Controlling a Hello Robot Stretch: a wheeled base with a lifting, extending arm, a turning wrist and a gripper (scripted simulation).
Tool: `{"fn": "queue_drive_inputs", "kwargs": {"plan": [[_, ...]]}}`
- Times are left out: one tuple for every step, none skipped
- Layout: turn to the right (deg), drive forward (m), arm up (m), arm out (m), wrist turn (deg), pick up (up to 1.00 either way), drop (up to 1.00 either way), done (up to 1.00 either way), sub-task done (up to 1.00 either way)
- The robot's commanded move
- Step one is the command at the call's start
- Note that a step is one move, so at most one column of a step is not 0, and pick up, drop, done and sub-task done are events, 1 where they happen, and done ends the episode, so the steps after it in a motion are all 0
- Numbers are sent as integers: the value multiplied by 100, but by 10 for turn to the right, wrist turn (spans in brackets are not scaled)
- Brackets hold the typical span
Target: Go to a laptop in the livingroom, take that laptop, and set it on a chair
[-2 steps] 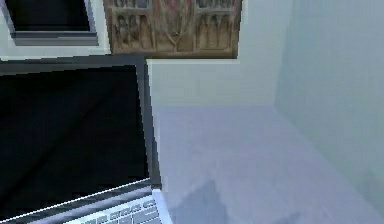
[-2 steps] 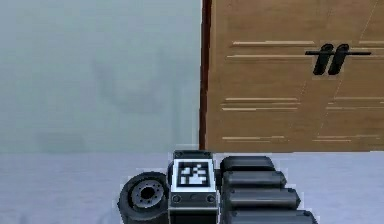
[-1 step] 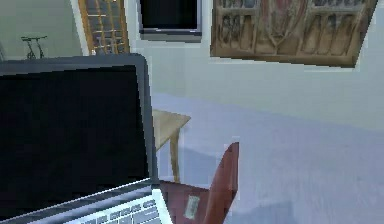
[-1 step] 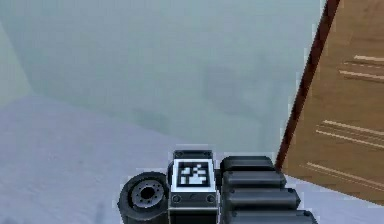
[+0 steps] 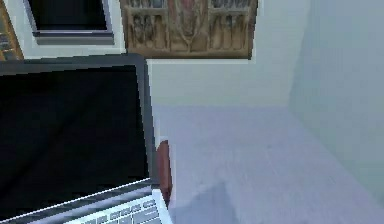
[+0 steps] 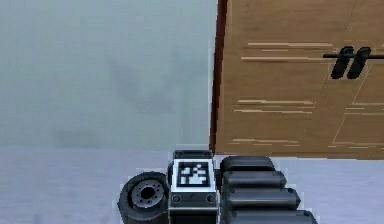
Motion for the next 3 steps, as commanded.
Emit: {"fn": "queue_drive_inputs", "kwargs": {"plan": [[-150, 0, 0, 0, 0, 0, 0, 0, 0], [-300, 0, 0, 0, 0, 0, 0, 0, 0], [0, 45, 0, 0, 0, 0, 0, 0, 0]]}}
